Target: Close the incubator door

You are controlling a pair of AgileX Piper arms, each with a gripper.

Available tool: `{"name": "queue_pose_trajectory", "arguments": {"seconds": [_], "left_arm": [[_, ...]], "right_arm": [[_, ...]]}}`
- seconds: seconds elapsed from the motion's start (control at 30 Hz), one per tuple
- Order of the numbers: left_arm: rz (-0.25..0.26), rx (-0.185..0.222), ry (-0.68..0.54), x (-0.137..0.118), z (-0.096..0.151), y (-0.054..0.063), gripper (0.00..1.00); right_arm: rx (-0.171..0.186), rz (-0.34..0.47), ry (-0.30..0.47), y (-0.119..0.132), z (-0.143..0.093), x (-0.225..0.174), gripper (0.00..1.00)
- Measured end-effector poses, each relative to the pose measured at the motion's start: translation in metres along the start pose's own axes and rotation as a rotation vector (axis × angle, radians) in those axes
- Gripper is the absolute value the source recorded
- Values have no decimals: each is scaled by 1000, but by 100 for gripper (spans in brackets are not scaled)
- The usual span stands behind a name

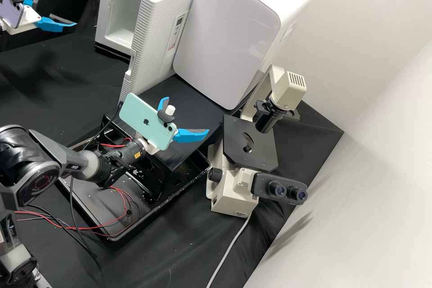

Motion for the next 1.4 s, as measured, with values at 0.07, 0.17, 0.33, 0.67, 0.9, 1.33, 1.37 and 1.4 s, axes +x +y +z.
{"name": "queue_pose_trajectory", "arguments": {"seconds": [0.07,0.17,0.33,0.67,0.9,1.33,1.37,1.4], "left_arm": [[0,0,0,0,0,0,100],[0,0,0,0,0,0,100],[0,0,0,0,0,0,100],[0,0,0,0,0,0,100],[0,0,0,0,0,0,100],[0,0,0,0,0,0,100],[0,0,0,0,0,0,100],[0,0,0,0,0,0,100]], "right_arm": [[0,0,0,0,0,0,100],[0,0,0,0,0,0,100],[0,0,0,0,0,0,100],[35,24,54,8,-10,12,0],[26,65,126,18,-27,39,0],[-64,116,273,26,-76,93,0],[-66,108,271,24,-77,97,0],[-74,105,274,23,-80,102,0]]}}
